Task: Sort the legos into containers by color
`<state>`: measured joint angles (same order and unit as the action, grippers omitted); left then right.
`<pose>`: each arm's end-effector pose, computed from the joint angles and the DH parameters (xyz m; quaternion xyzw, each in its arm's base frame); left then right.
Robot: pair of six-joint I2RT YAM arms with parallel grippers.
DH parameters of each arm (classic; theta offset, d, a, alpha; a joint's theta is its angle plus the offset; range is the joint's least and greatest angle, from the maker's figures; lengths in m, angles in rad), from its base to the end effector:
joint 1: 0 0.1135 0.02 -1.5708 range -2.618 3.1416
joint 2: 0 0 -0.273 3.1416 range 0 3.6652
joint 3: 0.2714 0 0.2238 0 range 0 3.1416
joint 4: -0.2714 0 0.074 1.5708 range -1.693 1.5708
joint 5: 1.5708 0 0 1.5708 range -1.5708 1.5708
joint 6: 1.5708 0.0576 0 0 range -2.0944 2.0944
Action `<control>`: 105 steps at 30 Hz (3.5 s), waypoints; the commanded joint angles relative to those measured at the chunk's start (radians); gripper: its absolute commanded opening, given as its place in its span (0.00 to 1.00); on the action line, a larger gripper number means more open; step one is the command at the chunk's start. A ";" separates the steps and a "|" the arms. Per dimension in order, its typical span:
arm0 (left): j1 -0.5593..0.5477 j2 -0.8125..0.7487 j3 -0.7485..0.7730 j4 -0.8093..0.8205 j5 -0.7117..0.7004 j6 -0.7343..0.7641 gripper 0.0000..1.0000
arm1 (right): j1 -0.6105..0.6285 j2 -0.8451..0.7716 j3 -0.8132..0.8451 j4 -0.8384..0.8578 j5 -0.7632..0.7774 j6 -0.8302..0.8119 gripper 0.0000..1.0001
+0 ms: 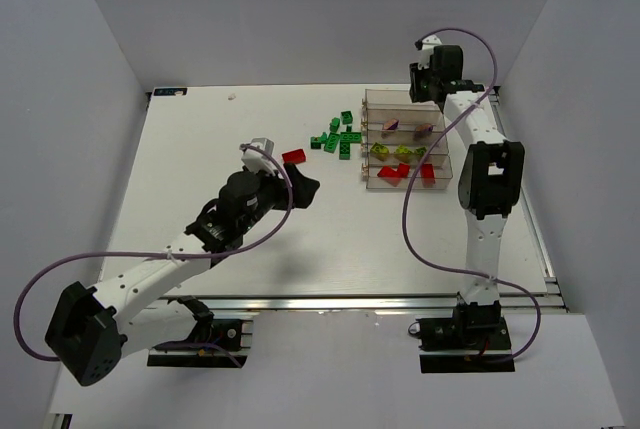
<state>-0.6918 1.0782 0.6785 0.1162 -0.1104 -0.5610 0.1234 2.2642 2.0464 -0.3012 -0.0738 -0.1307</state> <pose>0.1880 -0.1475 0.2887 0.0192 0.7991 -0.3155 0.5113 0.5275 0.0697 0.2703 -0.1279 0.8550 0.0301 0.5018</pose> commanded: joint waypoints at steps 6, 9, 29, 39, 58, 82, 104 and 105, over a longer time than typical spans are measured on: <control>0.005 -0.073 -0.056 -0.016 -0.015 -0.117 0.98 | 0.001 0.069 0.075 0.209 0.146 -0.136 0.08; 0.005 -0.078 -0.056 -0.036 -0.029 -0.143 0.98 | -0.004 0.087 0.074 0.235 0.158 -0.152 0.17; 0.028 0.050 0.087 -0.256 -0.158 -0.197 0.93 | -0.076 0.042 0.046 0.113 -0.203 -0.226 0.82; 0.175 0.427 0.381 -0.410 0.057 -0.029 0.27 | -0.159 -0.319 -0.204 -0.137 -1.124 -0.357 0.31; 0.169 0.896 0.917 -0.619 0.040 0.964 0.69 | -0.165 -0.681 -0.678 -0.269 -1.264 -0.659 0.70; 0.204 1.163 1.138 -0.645 -0.025 1.102 0.67 | -0.183 -0.716 -0.713 -0.331 -1.259 -0.646 0.70; 0.265 1.051 0.955 -0.545 0.166 0.937 0.09 | -0.197 -0.744 -0.723 -0.323 -1.279 -0.619 0.67; 0.265 1.024 0.931 -0.520 0.181 0.893 0.08 | -0.199 -0.747 -0.723 -0.319 -1.279 -0.610 0.67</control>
<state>-0.4324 2.2139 1.6772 -0.4290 -0.0303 0.4370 -0.0685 1.5612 1.3258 -0.6270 -1.3132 -0.7567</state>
